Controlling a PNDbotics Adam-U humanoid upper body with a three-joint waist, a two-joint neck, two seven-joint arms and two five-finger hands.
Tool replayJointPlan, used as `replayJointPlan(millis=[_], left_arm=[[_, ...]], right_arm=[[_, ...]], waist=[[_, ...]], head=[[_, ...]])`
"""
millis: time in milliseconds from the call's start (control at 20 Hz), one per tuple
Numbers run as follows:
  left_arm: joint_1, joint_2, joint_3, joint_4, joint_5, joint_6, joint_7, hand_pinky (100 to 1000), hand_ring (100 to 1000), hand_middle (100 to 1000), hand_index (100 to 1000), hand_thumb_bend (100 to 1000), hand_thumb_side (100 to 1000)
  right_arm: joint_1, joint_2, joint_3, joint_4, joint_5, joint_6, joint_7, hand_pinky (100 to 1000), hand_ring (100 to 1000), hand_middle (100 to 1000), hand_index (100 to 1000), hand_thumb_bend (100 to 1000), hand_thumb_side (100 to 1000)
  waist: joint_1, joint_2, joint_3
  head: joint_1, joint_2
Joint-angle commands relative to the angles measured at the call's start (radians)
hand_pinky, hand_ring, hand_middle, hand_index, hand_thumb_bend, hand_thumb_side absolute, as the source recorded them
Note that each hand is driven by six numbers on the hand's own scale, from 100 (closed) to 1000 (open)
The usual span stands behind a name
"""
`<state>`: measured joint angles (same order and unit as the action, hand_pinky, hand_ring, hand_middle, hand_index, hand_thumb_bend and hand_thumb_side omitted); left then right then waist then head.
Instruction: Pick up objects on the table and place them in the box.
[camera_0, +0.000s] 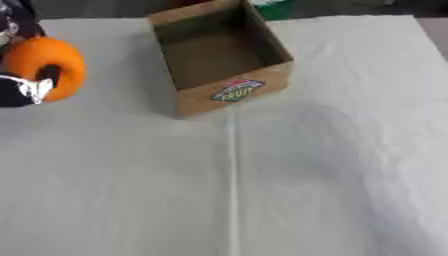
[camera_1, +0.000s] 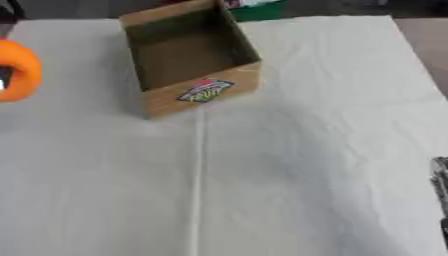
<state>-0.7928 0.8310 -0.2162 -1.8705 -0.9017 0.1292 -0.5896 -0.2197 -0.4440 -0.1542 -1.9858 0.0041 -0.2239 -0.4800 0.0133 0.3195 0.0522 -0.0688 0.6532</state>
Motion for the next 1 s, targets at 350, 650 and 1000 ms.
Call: replayJointPlan(millis=[350,650,1000], left_arm=[[-0.211,-0.179,0.020,0.119,-0.100,-0.050,0.138,153,381,593,681,100,473],[-0.353,-0.326,-0.001,0.264,-0.136,-0.082,0.228,159,379,593,682,100,470],[-0.398,-0.501,0.023,0.439,-0.241,-0.065,0.277,166,378,592,683,100,447]], right_arm=[[-0.022,-0.030,0.008,-0.014,-0.020,-0.005,0.012,804,811,713,821,100,1000],[-0.043,-0.034,0.014,-0.014,-0.030,-0.010,0.022,805,812,713,821,100,1000],[-0.072,-0.032,0.019,-0.014,-0.038,-0.015,0.031,805,813,713,821,100,1000]], waist=[[0.010,-0.038,-0.035],[0.016,-0.023,-0.066],[0.022,0.004,-0.106]], head=[[0.030,0.011],[0.058,-0.013],[0.086,-0.041]])
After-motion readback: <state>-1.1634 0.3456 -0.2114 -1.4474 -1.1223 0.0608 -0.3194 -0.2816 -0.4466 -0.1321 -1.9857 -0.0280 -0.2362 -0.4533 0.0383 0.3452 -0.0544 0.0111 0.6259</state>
